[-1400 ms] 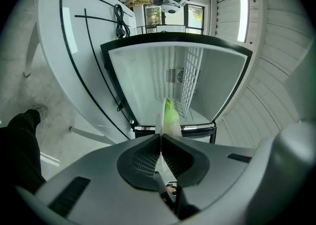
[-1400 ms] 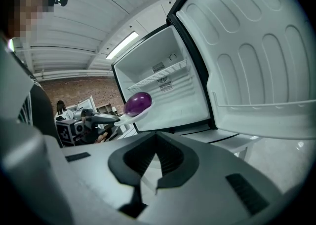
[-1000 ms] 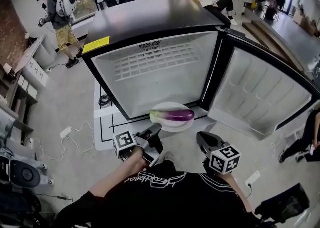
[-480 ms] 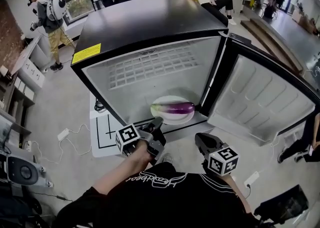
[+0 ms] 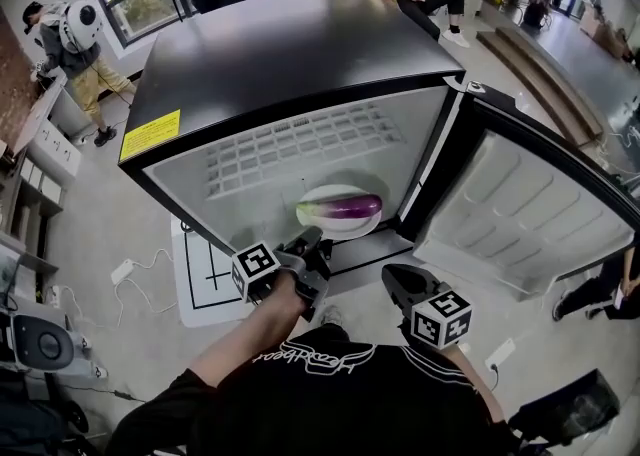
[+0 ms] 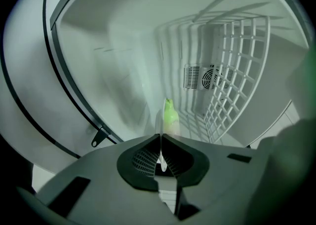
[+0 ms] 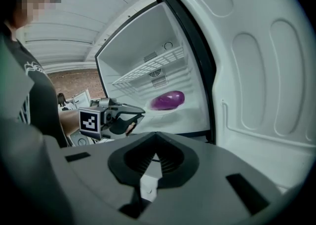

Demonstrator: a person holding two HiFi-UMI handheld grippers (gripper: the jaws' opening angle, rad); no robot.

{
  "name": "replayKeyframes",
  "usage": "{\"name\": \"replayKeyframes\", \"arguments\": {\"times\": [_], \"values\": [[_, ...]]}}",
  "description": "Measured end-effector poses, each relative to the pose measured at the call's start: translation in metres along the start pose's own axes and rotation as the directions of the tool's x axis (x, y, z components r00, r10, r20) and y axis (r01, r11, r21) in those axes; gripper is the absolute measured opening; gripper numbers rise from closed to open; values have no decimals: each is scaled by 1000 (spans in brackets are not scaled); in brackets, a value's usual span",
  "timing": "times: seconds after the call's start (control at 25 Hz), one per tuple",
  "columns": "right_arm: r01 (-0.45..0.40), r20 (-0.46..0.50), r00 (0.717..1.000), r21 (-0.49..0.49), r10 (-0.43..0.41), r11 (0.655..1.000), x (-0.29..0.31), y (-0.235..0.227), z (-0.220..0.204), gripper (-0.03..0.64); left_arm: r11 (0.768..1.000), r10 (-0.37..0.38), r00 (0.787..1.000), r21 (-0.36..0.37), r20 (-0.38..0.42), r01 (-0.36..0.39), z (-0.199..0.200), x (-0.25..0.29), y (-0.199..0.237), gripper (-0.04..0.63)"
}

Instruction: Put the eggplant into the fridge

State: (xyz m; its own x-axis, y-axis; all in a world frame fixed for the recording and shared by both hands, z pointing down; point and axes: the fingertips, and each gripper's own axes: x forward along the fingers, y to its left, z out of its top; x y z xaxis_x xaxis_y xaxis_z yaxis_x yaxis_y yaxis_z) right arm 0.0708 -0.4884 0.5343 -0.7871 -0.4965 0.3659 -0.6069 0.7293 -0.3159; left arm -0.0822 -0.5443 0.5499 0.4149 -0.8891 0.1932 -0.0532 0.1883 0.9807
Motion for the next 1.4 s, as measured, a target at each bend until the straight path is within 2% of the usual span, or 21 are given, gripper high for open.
{"name": "replayKeyframes", "arguments": {"times": [0.6, 1.0, 1.4], "values": [[-29, -96, 995, 8, 30, 1000, 34, -4, 11, 5, 996, 86, 996, -18, 36, -86, 38, 51, 26, 17], [-17, -119, 993, 13, 18, 1000, 54, -12, 15, 5, 988, 154, 986, -37, 58, -152, 60, 63, 39, 18], [-14, -110, 994, 18, 16, 1000, 62, -19, 22, 5, 979, 194, 977, -86, 85, -186, 66, 69, 50, 18]]}}
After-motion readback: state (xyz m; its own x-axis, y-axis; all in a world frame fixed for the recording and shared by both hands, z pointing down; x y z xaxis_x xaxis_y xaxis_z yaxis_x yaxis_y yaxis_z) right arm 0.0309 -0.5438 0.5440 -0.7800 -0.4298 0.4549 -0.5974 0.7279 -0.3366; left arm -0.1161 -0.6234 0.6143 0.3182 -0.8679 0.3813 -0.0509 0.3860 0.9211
